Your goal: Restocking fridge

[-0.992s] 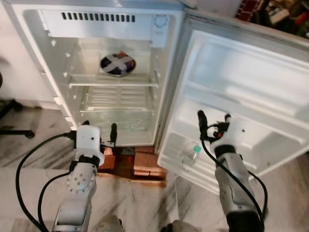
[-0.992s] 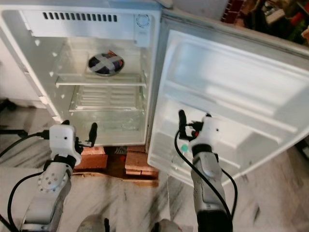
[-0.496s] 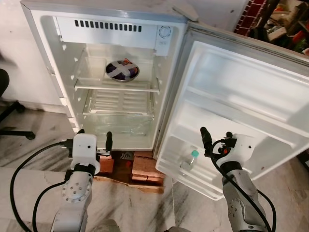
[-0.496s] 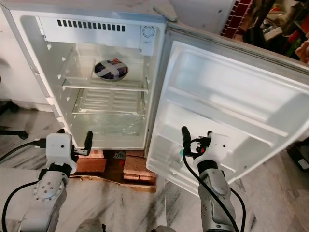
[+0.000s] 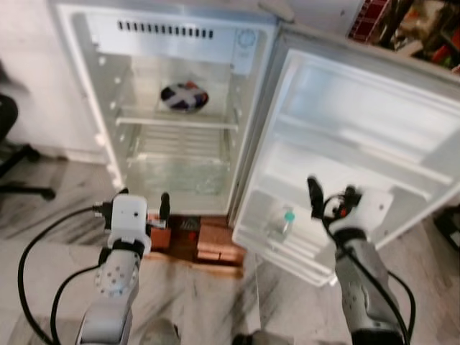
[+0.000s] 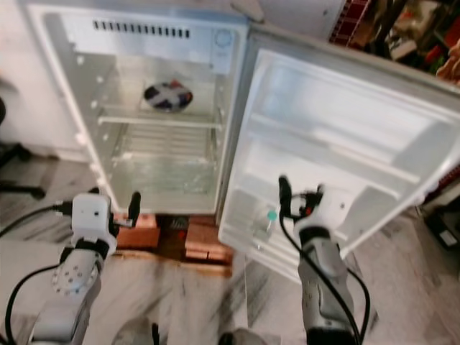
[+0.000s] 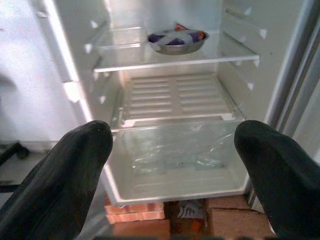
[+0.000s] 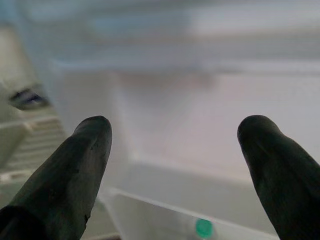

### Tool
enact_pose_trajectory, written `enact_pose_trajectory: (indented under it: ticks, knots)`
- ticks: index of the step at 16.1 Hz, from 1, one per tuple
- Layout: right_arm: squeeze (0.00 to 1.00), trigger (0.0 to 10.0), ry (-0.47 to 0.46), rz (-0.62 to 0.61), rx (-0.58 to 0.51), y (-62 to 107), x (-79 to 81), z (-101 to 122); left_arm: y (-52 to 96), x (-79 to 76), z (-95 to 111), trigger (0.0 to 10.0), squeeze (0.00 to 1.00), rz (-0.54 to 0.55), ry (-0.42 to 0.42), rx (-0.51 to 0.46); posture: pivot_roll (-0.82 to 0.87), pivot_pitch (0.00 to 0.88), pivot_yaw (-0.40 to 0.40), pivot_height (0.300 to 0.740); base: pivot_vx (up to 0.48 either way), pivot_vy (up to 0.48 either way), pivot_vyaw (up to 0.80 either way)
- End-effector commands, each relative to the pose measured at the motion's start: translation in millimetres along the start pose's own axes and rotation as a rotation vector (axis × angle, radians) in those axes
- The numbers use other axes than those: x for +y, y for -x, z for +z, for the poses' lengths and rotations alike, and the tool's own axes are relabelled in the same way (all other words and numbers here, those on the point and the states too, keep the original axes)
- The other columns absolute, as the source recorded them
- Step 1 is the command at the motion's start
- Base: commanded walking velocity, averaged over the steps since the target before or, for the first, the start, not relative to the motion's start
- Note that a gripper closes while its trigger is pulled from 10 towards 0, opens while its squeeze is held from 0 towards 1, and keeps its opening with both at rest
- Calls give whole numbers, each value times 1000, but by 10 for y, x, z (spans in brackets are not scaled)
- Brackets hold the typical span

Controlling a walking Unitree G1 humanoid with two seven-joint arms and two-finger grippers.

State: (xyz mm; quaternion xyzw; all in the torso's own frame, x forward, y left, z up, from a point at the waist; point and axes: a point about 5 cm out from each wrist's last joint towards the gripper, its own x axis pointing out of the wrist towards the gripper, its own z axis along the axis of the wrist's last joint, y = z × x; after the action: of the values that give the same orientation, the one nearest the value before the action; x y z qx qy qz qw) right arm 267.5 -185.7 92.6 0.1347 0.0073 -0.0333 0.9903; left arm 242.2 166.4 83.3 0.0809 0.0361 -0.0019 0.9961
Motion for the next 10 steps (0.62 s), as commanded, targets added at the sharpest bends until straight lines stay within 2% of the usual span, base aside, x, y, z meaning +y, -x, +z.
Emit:
enact_pose_trajectory:
  ticks: [1,8,9,10]
  knots:
    - [0,10000,-16,-6,-12,-18,-18,58,-2,-22,-13,10000,0,0,-8,12,150,5,-90,740,-270,0,0]
    - [0,10000,53,8,33,-44,26,-13,2,-44,-21,10000,0,-4,-15,16,151,8,-91,740,-257,0,0]
    - [0,10000,147,8,41,-40,28,-62,-9,-41,-22,10000,0,-6,-21,16,148,7,-91,740,-255,0,0]
    - [0,10000,76,48,76,-30,70,-93,-19,-41,-22,10000,0,-6,-23,15,149,7,-90,740,-247,0,0]
